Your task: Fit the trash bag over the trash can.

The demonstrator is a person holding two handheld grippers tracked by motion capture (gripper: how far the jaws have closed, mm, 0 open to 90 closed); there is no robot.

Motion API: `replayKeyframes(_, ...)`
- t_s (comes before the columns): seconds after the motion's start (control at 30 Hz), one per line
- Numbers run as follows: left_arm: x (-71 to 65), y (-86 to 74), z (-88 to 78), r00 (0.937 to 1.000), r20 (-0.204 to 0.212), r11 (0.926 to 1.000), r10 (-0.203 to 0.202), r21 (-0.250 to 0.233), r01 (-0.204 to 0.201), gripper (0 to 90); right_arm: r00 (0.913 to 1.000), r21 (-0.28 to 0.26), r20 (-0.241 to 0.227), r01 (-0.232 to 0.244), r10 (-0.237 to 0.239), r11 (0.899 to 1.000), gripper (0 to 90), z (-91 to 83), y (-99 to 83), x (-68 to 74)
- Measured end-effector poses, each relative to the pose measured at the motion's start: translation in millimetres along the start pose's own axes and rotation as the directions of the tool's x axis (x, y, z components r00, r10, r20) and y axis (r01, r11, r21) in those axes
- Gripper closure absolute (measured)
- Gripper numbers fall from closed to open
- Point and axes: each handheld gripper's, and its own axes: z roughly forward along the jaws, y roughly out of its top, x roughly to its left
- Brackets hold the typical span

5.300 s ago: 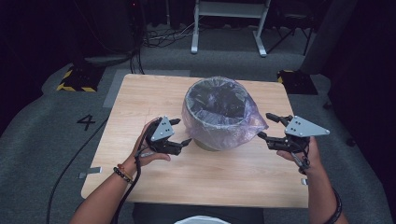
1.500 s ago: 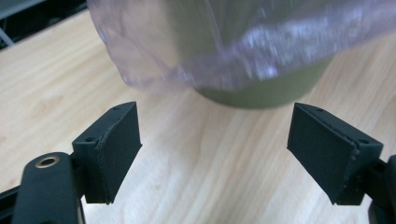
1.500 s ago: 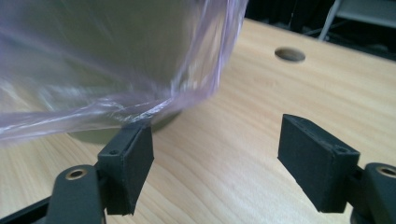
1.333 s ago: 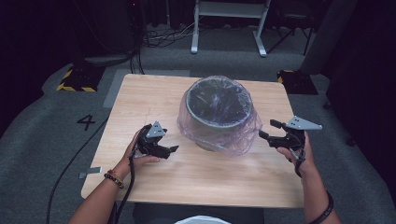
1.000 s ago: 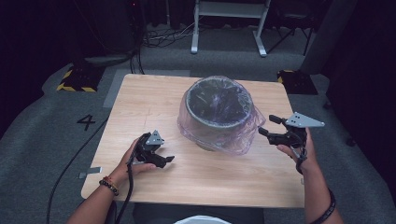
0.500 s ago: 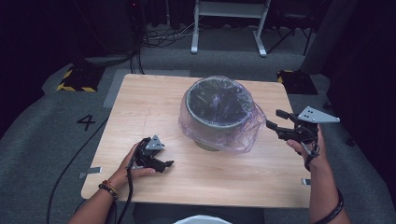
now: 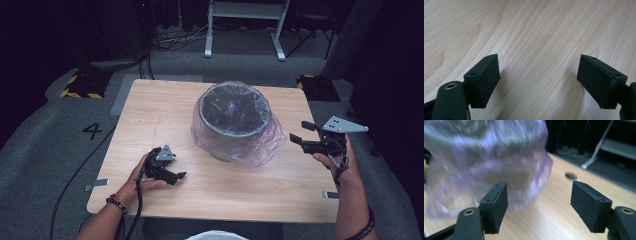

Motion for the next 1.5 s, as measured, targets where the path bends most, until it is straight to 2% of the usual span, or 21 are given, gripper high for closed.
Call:
replayKeyframes(0.17, -0.1, 0.0, 0.1, 1.0000, -0.002, 1.0000, 0.000, 0.000, 0.000, 18.0, 0.9975, -0.042, -0.031, 0.062, -0.063, 0.997, 29.9, 9.9, 25.8, 15.2)
replayKeyframes(0.3, -0.1, 0.0, 0.1, 1.0000, -0.002, 1.0000, 0.000, 0.000, 0.000, 18.0, 0.9943, -0.056, -0.058, 0.087, -0.090, 0.995, 29.7, 19.1, 43.3, 23.7)
replayKeyframes(0.57, 0.2, 0.1, 0.2, 1.0000, -0.001, 1.0000, 0.000, 0.001, 0.000, 17.6, 0.9913, -0.053, -0.086, 0.095, -0.099, 0.994, 28.4, 41.5, 63.8, 26.9)
replayKeyframes(0.7, 0.3, 0.1, 0.3, 1.0000, -0.002, 1.0000, -0.003, 0.002, 0.003, 16.9, 0.9880, -0.027, -0.096, 0.119, -0.121, 0.993, 26.9, 55.6, 73.7, 29.4)
replayKeyframes(0.9, 0.3, 0.2, 0.3, 1.0000, -0.002, 1.0000, -0.003, 0.003, 0.003, 16.8, 0.9852, 0.018, -0.122, 0.123, -0.120, 0.992, 25.8, 78.2, 83.9, 33.1)
replayKeyframes(1.1, 0.3, 0.2, 0.4, 1.0000, -0.002, 1.0000, -0.003, 0.003, 0.003, 16.6, 0.9805, 0.075, -0.134, 0.154, -0.143, 0.985, 25.1, 99.1, 95.0, 41.6)
replayKeyframes(1.23, 0.3, 0.2, 0.4, 1.0000, -0.001, 1.0000, -0.003, 0.003, 0.003, 16.6, 0.9789, 0.087, -0.144, 0.158, -0.145, 0.984, 25.2, 108.2, 99.7, 44.4)
replayKeyframes(1.5, 0.2, 0.2, 0.4, 1.0000, -0.002, 1.0000, -0.003, 0.003, 0.003, 16.6, 0.9718, 0.149, -0.166, 0.193, -0.167, 0.970, 25.0, 124.4, 105.2, 47.6)
